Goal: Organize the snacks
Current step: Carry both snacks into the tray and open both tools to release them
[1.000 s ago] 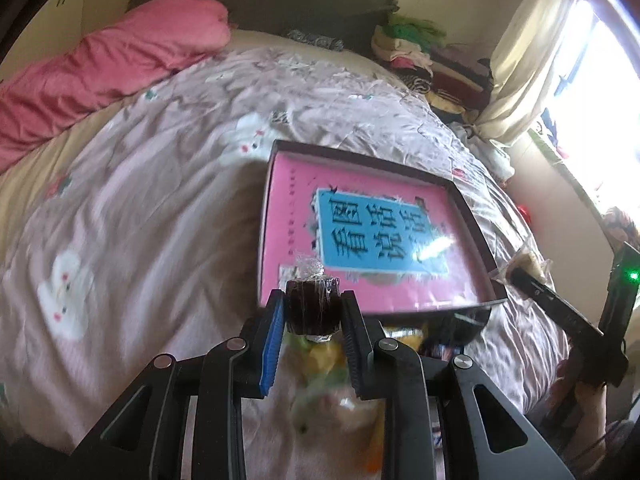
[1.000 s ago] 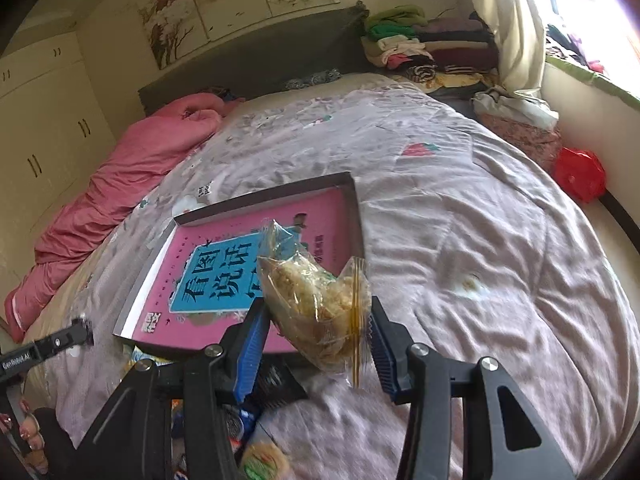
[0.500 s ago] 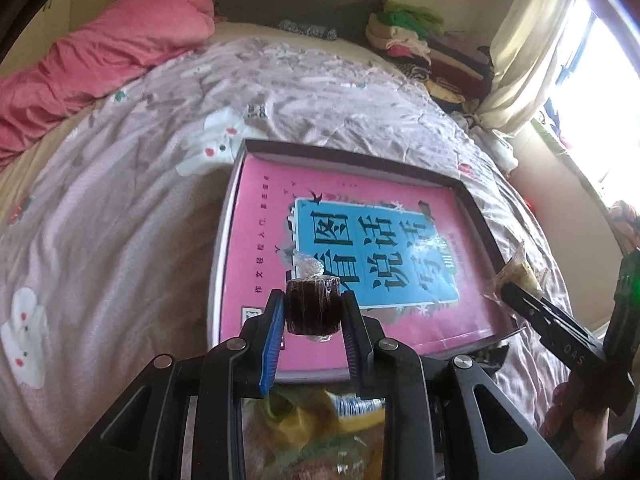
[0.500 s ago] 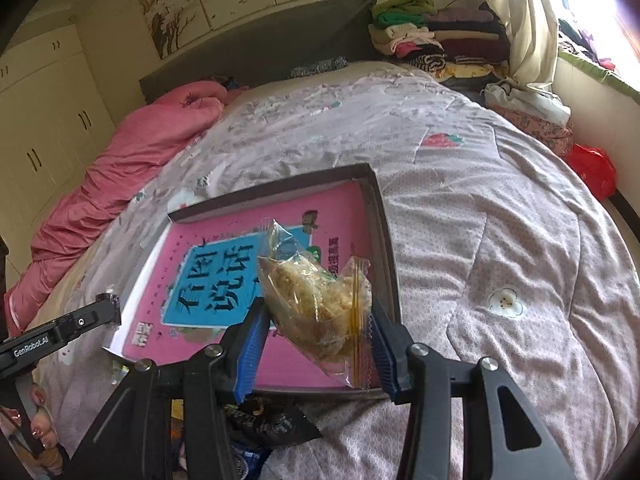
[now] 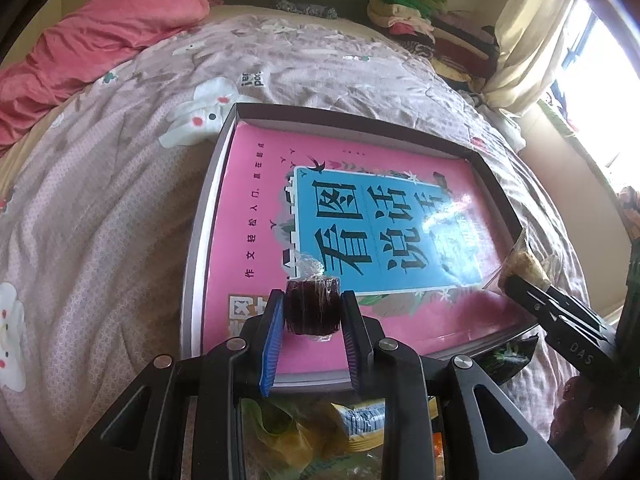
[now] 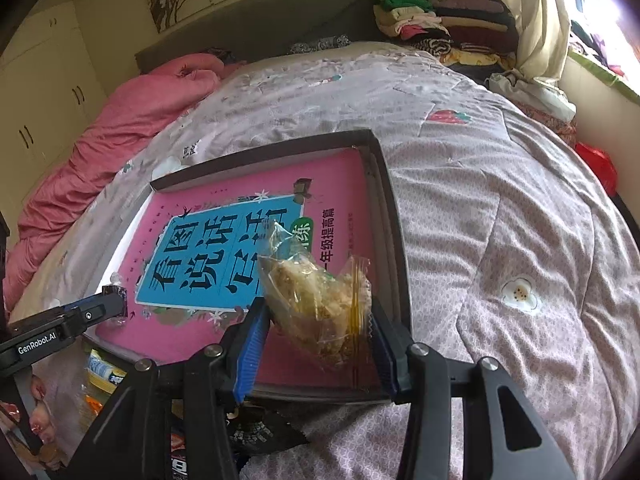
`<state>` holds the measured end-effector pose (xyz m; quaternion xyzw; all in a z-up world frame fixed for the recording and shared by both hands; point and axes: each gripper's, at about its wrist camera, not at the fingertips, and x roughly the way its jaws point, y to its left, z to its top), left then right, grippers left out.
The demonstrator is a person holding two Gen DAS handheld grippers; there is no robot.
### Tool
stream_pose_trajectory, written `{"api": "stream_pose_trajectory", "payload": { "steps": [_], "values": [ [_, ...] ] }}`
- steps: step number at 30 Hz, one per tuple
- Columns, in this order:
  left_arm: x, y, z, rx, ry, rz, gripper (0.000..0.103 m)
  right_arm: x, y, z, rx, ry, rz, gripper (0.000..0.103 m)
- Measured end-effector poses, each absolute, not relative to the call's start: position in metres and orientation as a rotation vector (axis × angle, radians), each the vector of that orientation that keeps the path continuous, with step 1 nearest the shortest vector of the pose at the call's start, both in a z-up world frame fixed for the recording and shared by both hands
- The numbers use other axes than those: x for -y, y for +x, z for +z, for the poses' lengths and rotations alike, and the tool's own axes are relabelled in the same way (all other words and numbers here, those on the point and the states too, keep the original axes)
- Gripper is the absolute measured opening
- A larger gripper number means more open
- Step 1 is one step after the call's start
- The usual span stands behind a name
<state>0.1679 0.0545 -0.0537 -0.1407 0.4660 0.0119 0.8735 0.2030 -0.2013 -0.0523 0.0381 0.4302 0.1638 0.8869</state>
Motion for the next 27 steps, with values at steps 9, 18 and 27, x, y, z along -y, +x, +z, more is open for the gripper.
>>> {"api": "stream_pose_trajectory", "payload": {
  "steps": [9,18,27],
  "values": [
    [-0.055,0.169,-0.056,-0.98,-0.291,0.018,0.028,0.199,0.201,-0.053,-0.907,0.06,0.33,0.049],
    [-0.055,0.17,-0.057,-0.983,-0.275,0.019,0.029,0.195,0.197,-0.053,-0.922,0.019,0.315,0.049],
    [-0.054,0.168,-0.057,-0.997,-0.274,0.02,0.039,0.198,0.193,-0.05,-0.919,0.031,0.319,0.049]
  ]
}}
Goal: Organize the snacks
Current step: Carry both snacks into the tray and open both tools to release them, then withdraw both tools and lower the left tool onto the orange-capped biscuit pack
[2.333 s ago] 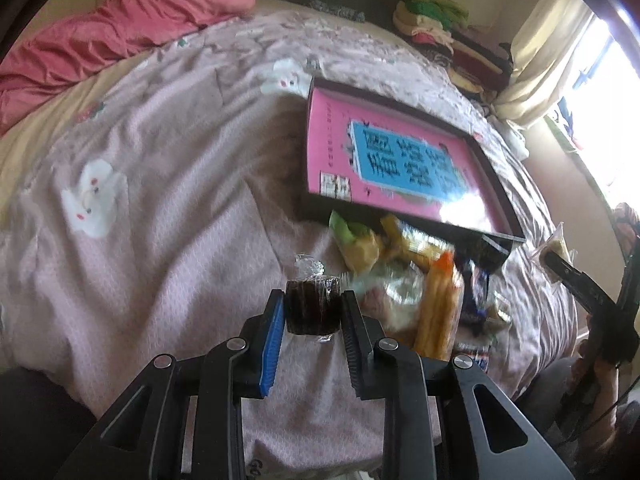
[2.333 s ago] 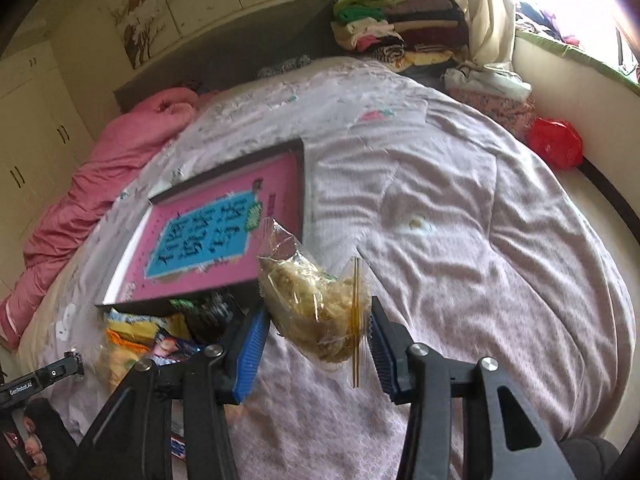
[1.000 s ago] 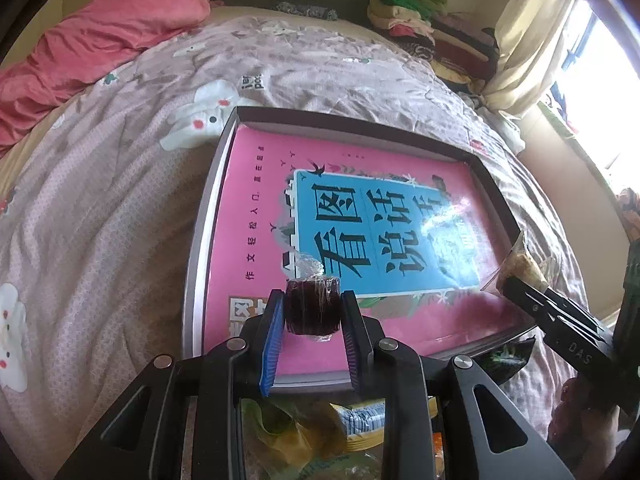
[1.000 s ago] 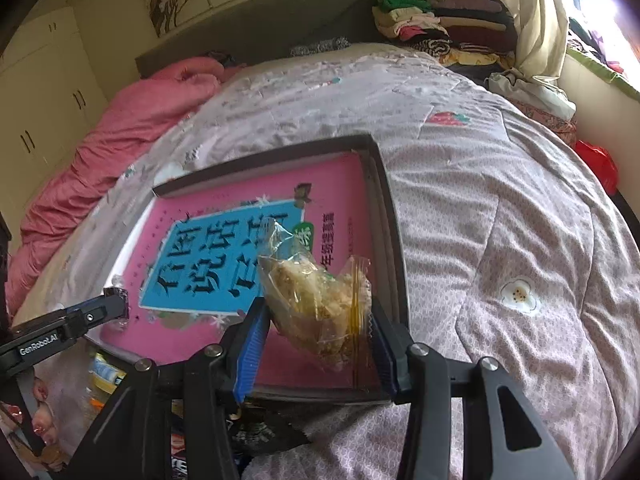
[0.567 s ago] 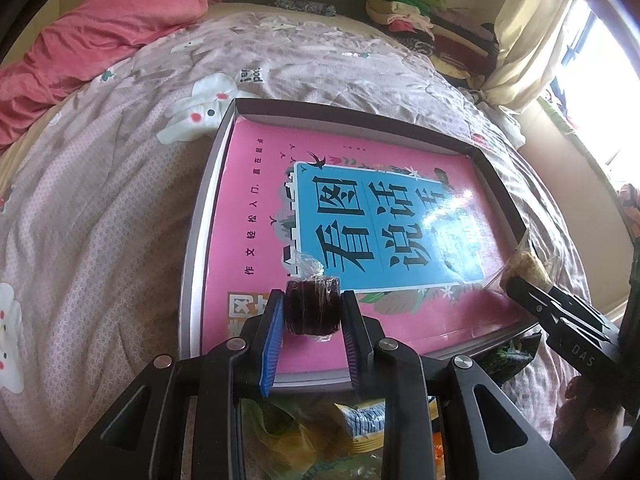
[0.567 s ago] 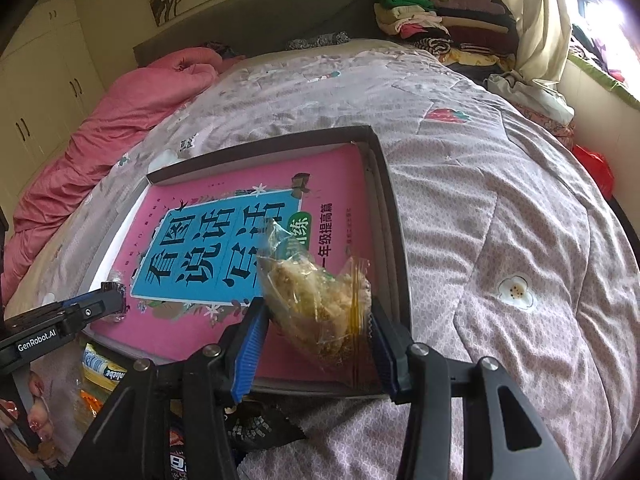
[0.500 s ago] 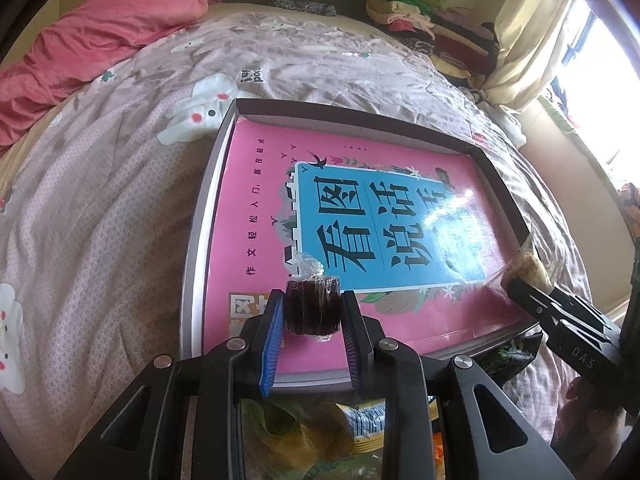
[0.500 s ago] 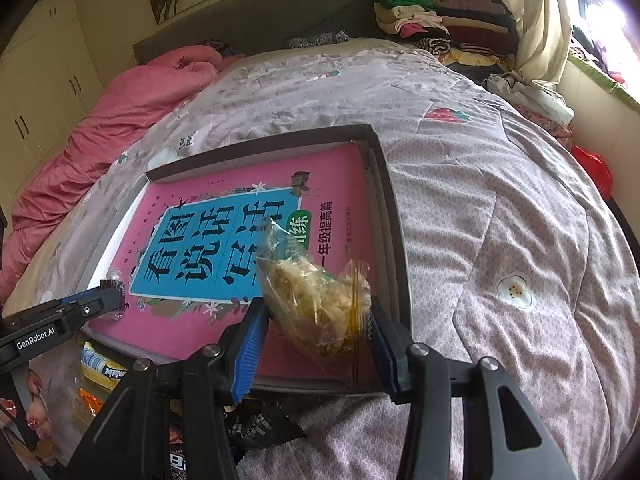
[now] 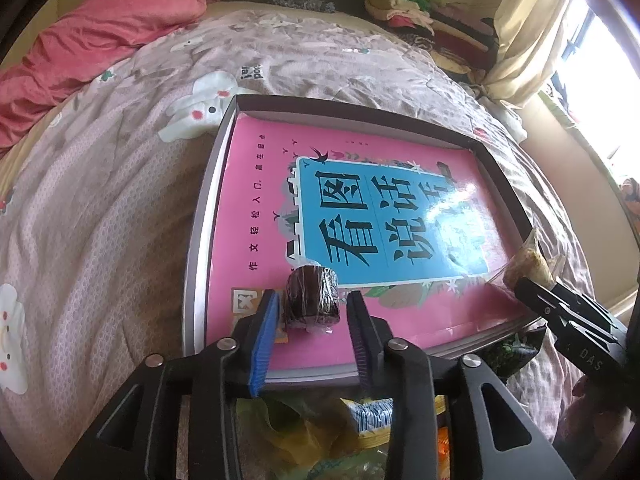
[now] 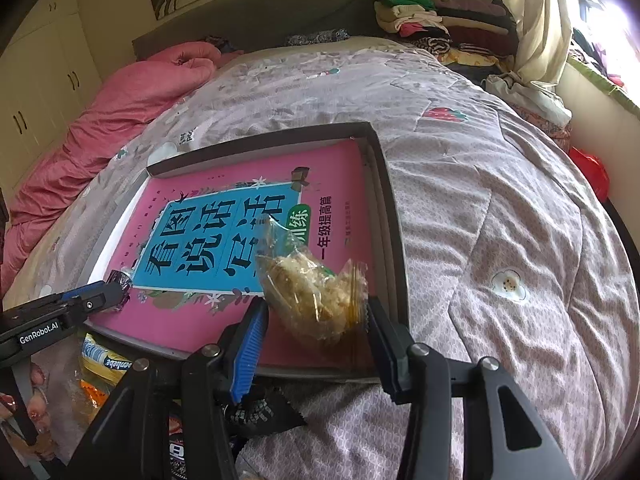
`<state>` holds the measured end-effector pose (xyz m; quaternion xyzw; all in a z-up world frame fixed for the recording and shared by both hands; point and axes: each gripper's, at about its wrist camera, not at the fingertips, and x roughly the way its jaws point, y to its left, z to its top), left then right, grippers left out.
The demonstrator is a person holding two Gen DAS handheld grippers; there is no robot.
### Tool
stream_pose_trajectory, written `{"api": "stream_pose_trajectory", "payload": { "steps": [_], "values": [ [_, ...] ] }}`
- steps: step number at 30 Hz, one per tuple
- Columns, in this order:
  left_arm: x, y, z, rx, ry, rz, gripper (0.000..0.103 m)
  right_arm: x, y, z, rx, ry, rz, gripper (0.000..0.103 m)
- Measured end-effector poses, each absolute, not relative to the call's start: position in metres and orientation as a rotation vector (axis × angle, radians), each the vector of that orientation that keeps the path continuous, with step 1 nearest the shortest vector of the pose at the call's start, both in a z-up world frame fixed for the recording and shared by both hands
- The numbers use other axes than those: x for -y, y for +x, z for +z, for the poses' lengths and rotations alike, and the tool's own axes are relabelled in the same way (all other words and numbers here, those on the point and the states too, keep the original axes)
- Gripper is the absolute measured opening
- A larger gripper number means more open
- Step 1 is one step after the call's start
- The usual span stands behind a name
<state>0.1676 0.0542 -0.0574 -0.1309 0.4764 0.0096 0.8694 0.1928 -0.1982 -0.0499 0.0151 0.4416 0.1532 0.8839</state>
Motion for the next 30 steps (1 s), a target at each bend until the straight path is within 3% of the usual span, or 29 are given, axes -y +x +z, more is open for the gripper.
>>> {"api": "stream_pose_trajectory", "payload": {
  "steps": [7,10,30],
  "values": [
    [-0.055,0.165,-0.054,-0.991,-0.277,0.016,0.046,0.2,0.19,-0.047,-0.909,0.036,0.317,0.05],
    [-0.056,0.163,-0.051,-0.98,-0.286,0.016,0.05,0.203,0.189,-0.044,-0.902,0.04,0.306,0.058],
    [-0.067,0.135,0.001,-0.868,-0.296,0.002,0.069,0.225,0.167,-0.009,-0.81,0.172,0.395,0.063]
  ]
}}
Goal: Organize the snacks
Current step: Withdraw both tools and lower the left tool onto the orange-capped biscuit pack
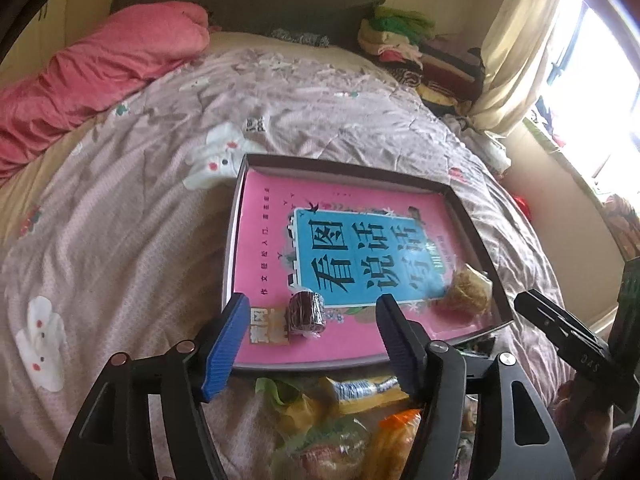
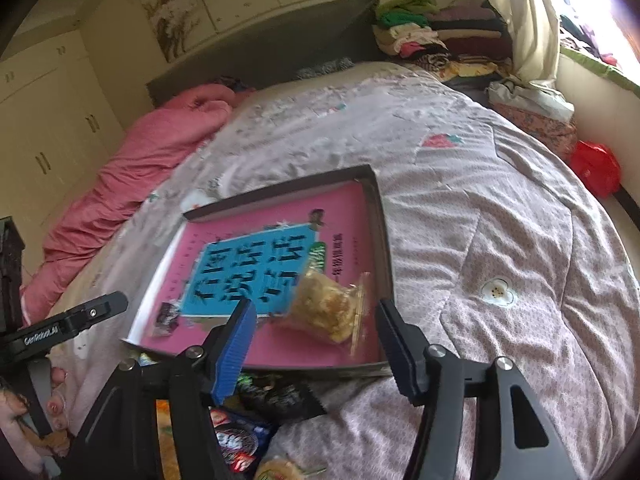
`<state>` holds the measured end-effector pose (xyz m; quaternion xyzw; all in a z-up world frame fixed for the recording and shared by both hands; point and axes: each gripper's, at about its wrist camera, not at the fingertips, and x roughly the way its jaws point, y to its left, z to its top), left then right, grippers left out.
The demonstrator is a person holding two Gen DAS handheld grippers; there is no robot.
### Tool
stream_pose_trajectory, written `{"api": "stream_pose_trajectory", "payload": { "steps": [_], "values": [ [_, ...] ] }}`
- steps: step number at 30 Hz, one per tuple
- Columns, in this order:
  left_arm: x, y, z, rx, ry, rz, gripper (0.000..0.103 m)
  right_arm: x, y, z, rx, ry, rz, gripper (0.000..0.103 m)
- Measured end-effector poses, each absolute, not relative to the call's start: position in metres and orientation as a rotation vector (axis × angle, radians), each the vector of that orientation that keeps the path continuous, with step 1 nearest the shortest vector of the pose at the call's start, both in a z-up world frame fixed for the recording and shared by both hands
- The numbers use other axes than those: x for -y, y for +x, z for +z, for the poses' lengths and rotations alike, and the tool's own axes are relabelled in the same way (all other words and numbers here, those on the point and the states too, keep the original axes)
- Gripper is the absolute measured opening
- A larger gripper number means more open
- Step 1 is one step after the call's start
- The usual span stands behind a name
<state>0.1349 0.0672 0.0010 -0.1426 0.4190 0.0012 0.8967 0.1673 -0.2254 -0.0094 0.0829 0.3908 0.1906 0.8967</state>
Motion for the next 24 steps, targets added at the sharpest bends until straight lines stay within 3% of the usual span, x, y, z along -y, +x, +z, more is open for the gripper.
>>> {"api": "stream_pose_trajectory", "payload": {
  "steps": [6,24],
  "values": [
    [-0.066,0.119,0.013,-0.843,-0.272,0.009,0.075,0.219,0.153,0.003,-0.781,0.149,0.441,0.067],
    [-0.044,0.068,-0.001,-0.908,-0.205,-0.021,0.078,0.212,0.112,-0.01,-0.834,0.075,0.494,0.07]
  ]
}}
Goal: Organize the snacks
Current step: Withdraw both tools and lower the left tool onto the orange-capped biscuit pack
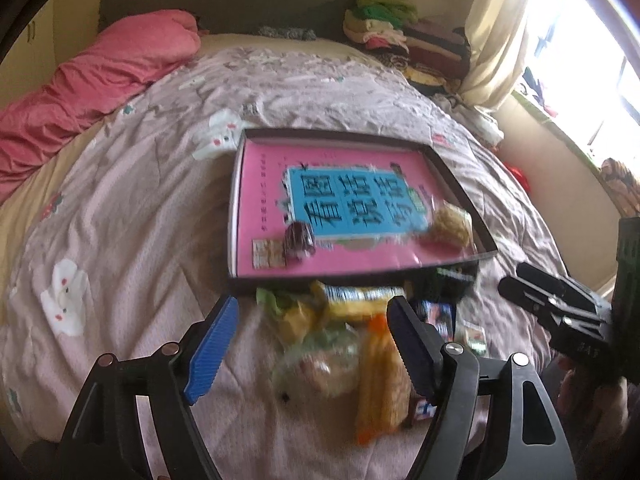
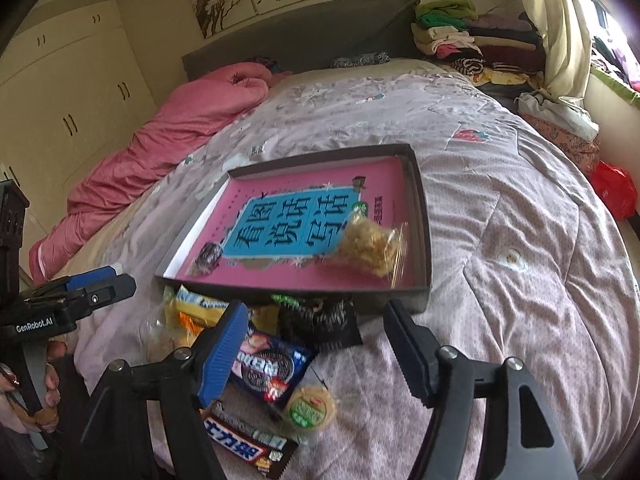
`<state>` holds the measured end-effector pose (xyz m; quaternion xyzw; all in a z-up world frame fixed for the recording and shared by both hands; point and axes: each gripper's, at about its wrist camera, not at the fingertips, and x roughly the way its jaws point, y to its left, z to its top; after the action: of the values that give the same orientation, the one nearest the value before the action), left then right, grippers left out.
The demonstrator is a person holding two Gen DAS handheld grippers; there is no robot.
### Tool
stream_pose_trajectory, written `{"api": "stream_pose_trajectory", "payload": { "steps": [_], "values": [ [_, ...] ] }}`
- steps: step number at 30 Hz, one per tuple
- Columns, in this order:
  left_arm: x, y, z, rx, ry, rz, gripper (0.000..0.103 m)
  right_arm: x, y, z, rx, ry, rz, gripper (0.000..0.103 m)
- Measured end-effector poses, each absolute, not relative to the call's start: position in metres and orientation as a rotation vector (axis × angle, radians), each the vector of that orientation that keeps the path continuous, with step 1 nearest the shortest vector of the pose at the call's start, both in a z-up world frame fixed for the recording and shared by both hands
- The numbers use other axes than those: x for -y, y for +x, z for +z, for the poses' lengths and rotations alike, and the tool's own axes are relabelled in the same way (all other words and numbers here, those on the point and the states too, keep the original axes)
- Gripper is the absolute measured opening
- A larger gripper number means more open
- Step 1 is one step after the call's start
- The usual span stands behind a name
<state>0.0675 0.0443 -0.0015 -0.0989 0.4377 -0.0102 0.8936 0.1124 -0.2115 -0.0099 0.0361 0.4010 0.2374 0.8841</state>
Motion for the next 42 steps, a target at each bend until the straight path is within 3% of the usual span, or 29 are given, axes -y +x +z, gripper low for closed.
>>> {"api": "stream_pose_trajectory", "payload": {
  "steps": [29,40,42],
  "values": [
    [0.006,0.046,-0.053,-1.098,-0.195,-0.158,0.078,0.202,0.086,-0.06,-1.022,-0.079,0.545,0.07],
    [0.022,0.047,-0.058,-1.128,-0.183,-0.185,0.077,0.186,0.092,-0.074,-0.999,-0.176,0.582,0.07],
    [0.025,0.047,-0.058,-1.125,-0.181,-0.191,0.077,0.184,0.092,-0.076,-0.998,-0.189,0.598,0.067]
  ]
}}
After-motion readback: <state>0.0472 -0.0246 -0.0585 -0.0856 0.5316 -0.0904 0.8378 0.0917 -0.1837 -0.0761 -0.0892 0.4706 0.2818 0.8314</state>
